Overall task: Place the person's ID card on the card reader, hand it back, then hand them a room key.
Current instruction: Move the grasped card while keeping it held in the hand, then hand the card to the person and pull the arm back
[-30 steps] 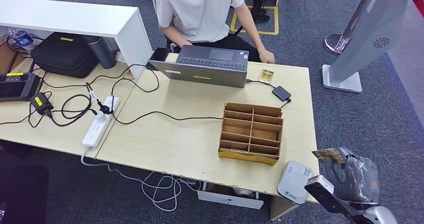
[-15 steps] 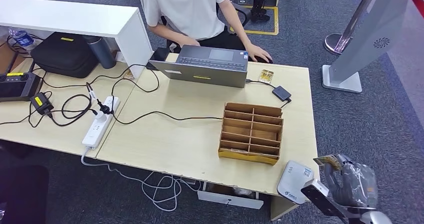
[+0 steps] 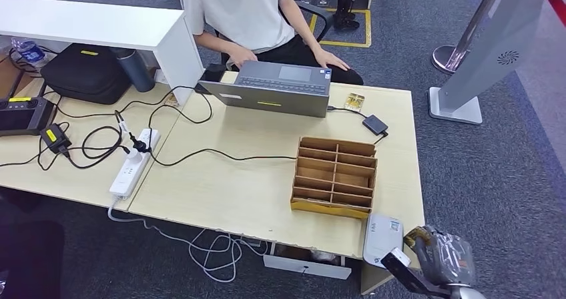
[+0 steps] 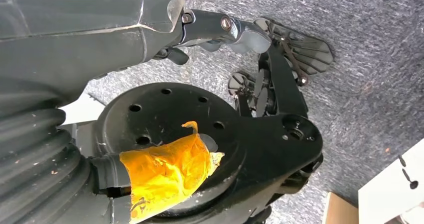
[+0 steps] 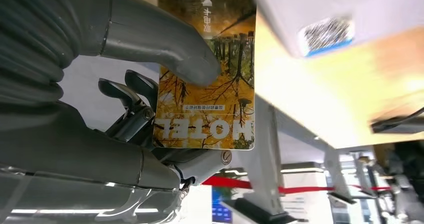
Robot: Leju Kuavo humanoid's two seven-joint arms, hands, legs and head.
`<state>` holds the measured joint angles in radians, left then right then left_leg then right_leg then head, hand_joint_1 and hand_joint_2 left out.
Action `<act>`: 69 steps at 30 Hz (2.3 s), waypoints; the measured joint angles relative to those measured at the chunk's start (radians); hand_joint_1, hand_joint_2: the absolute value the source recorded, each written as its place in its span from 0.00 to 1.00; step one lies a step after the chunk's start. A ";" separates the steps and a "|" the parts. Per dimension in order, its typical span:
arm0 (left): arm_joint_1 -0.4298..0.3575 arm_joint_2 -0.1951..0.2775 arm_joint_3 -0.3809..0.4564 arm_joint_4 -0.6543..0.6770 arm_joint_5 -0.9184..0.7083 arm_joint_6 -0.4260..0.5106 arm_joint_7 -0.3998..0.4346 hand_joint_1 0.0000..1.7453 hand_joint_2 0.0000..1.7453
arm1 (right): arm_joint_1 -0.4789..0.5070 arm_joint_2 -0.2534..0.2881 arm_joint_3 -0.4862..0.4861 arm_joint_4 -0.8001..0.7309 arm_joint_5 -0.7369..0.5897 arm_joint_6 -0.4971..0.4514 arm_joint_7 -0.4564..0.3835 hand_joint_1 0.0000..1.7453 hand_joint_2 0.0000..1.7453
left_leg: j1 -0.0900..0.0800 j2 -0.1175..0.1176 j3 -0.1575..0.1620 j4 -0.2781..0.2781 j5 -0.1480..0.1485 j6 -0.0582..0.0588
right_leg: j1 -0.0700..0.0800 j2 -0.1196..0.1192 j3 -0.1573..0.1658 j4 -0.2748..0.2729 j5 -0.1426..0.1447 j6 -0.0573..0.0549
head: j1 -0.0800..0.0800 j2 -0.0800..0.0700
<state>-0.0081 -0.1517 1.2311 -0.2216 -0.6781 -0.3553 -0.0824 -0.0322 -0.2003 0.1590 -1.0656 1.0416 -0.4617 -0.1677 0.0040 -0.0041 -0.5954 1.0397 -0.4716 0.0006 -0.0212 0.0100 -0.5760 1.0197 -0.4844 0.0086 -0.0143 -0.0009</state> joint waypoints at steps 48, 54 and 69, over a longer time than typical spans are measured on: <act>-0.013 0.027 0.043 0.000 -0.060 -0.020 -0.024 0.00 1.00 | -0.625 0.035 0.124 -0.017 -0.034 0.068 0.158 1.00 1.00 | 0.000 0.002 -0.001 0.000 0.005 -0.002 | 0.001 0.002 -0.001 0.002 0.004 -0.002 | 0.000 0.000; -0.013 0.031 0.043 0.000 -0.068 -0.019 -0.033 0.00 1.00 | -0.747 0.088 0.147 0.145 -0.040 0.066 0.193 1.00 1.00 | 0.000 0.001 -0.001 0.000 0.005 -0.002 | 0.001 0.002 -0.001 0.002 0.004 -0.002 | 0.000 0.000; -0.014 0.034 0.043 0.000 -0.062 -0.017 -0.045 0.00 1.00 | -0.785 0.130 0.187 0.276 -0.052 0.038 0.181 0.00 1.00 | 0.000 -0.003 -0.004 0.000 0.006 -0.002 | 0.001 -0.002 -0.004 0.002 0.004 -0.002 | 0.000 0.000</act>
<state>-0.0219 -0.1179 1.2737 -0.2216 -0.7405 -0.3722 -0.1275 -0.8170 -0.0698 0.3462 -0.7899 0.9892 -0.4238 0.0137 0.0044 -0.0071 -0.5995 1.0400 -0.4659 -0.0015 -0.0206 0.0084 -0.5799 1.0217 -0.4806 0.0062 -0.0141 -0.0011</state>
